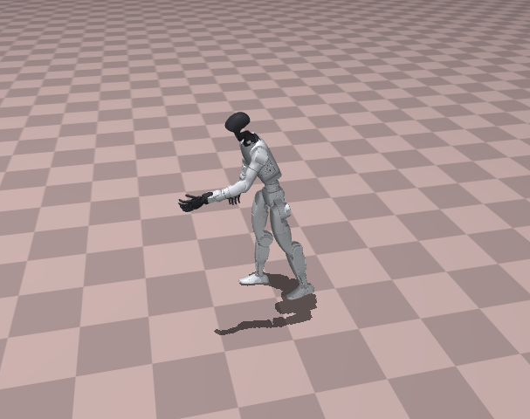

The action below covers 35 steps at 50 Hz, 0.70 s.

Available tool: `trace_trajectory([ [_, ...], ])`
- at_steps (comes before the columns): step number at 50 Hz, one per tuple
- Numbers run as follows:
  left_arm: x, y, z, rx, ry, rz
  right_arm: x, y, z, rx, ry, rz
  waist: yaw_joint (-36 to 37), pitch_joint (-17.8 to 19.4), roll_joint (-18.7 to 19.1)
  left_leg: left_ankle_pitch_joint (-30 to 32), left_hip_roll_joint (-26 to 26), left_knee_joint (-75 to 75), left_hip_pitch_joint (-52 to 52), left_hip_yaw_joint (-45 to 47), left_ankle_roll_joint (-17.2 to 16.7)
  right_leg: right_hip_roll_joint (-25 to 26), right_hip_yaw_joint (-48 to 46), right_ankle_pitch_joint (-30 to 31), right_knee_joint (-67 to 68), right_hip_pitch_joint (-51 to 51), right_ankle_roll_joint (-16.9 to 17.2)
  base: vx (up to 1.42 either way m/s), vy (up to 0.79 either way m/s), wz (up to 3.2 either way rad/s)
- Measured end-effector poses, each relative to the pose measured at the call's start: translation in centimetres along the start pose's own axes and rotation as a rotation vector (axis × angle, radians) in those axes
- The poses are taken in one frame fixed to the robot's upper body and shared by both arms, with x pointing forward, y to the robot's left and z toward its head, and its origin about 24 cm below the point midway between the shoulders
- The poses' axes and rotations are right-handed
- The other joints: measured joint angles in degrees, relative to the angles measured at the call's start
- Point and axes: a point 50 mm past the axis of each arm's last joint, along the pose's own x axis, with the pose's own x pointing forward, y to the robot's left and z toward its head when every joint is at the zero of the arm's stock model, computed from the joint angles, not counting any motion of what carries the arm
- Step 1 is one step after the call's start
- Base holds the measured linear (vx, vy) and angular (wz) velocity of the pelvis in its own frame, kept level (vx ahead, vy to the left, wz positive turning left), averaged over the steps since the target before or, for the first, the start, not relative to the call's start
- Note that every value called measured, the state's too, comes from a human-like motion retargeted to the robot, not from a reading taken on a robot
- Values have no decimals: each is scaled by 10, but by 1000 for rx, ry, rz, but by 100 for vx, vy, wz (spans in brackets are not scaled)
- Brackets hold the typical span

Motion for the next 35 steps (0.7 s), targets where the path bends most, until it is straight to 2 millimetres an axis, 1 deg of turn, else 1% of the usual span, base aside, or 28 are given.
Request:
trace_trajectory([
  [2, -22, 19, -41, -13, 134, 4, 2, -8, 2, -5, 2, -26, 11, -1, 13, -5, -2, 31, 12, 21, -13, -9, 7, -59, 82, -9, 15, 57, -14, -44],
  [3, -36, 32, -62, 12, 205, 18, 4, -10, 5, -26, -2, -28, 15, -1, 19, -6, -4, 47, 13, 29, -18, -10, 13, -70, 87, 0, 15, 58, -11, -55],
  [5, -74, 62, -109, 110, 375, 35, 7, -13, 13, -83, -12, -17, 24, 0, 29, -14, -9, 73, 6, 42, -21, -14, 28, -85, 91, 20, 15, 58, -5, -61],
  [7, -127, 95, -156, 240, 591, 42, 10, -14, 22, -134, -31, -2, 36, -3, 35, -19, -13, 76, -14, 61, -19, -17, 45, -95, 95, 29, 15, 56, 2, -75],
  [8, -159, 112, -177, 303, 713, 46, 11, -14, 26, -151, -43, 1, 44, -5, 38, -17, -14, 68, -26, 75, -17, -18, 54, -99, 97, 32, 14, 55, 5, -80],
  [10, -232, 144, -210, 406, 979, 58, 11, -14, 31, -162, -68, 0, 59, -8, 44, -4, -10, 41, -51, 99, -15, -14, 67, -108, 100, 39, 11, 55, 6, -78],
  [11, -271, 159, -221, 436, 1117, 71, 10, -14, 32, -153, -80, -1, 68, -9, 47, 7, -7, 24, -64, 104, -15, -11, 73, -112, 101, 46, 8, 55, 7, -74],
  [12, -312, 172, -228, 455, 1255, 86, 10, -13, 33, -141, -90, 0, 76, -9, 50, 19, -3, 6, -77, 106, -16, -8, 79, -115, 102, 53, 5, 55, 8, -71],
  [13, -352, 184, -229, 459, 1388, 107, 8, -12, 32, -125, -98, 5, 85, -10, 53, 34, 1, -11, -89, 102, -17, -5, 85, -117, 103, 61, 1, 56, 9, -68],
  [15, -426, 203, -221, 437, 1626, 174, 5, -9, 28, -89, -107, 25, 102, -10, 55, 62, 10, -29, -119, 87, -22, 0, 97, -123, 106, 79, -7, 56, 10, -66],
  [16, -457, 211, -211, 416, 1716, 228, 4, -8, 25, -73, -105, 40, 112, -10, 54, 74, 16, -30, -135, 80, -26, 1, 103, -126, 109, 86, -11, 56, 11, -66],
  [17, -485, 219, -200, 394, 1796, 291, 2, -6, 21, -58, -102, 54, 121, -11, 53, 86, 22, -30, -149, 76, -31, 3, 109, -130, 112, 94, -15, 57, 12, -68],
  [18, -509, 226, -188, 374, 1857, 369, 1, -5, 18, -47, -94, 66, 132, -11, 51, 97, 28, -30, -160, 76, -36, 4, 115, -135, 117, 100, -20, 56, 13, -63],
  [20, -540, 238, -167, 363, 1926, 538, 0, -1, 15, -25, -82, 97, 143, -11, 50, 120, 43, -30, -176, 75, -37, 15, 118, -128, 88, 129, -52, 56, 15, -55],
  [22, -560, 248, -149, 356, 1946, 718, -2, 1, 6, -32, -43, 95, 161, -9, 42, 124, 51, -30, -163, 87, -46, 18, 131, -135, 101, 139, -60, 56, 18, -66],
  [24, -566, 256, -139, 366, 1933, 856, -4, 6, -2, -40, -2, 95, 172, -6, 31, 111, 56, -30, -139, 96, -49, 21, 145, -136, 123, 146, -70, 55, 20, -56],
  [25, -565, 260, -136, 374, 1922, 905, -5, 9, -6, -42, 17, 97, 176, -3, 26, 101, 58, -29, -124, 98, -49, 23, 151, -133, 139, 148, -76, 54, 21, -37],
  [26, -561, 263, -136, 388, 1915, 911, -7, 13, -11, -40, 34, 104, 177, -2, 23, 92, 61, -29, -110, 98, -46, 27, 152, -129, 171, 143, -84, 53, 22, -26],
  [28, -547, 269, -141, 421, 1899, 882, -13, 19, -21, -35, 63, 127, 178, -4, 19, 77, 68, -22, -90, 97, -36, 37, 153, -126, 260, 112, -98, 49, 21, -15],
  [30, -518, 274, -152, 456, 1854, 819, -18, 23, -30, -36, 82, 151, 177, -14, 11, 65, 72, -12, -85, 95, -26, 42, 143, -146, 361, 57, -111, 45, 19, -7],
  [31, -497, 275, -160, 468, 1812, 783, -20, 25, -34, -41, 89, 160, 174, -20, 6, 59, 70, -7, -86, 94, -24, 36, 127, -164, 389, 30, -118, 42, 16, 5],
  [33, -450, 275, -176, 478, 1711, 701, -24, 26, -41, -53, 104, 177, 161, -31, -3, 48, 65, 6, -89, 88, -20, 27, 96, -185, 408, -10, -128, 41, 15, 31],
  [35, -394, 268, -190, 467, 1576, 615, -26, 25, -48, -67, 122, 197, 137, -37, -9, 39, 56, 17, -89, 73, -16, 24, 74, -181, 361, -28, -126, 40, 13, 71],
])
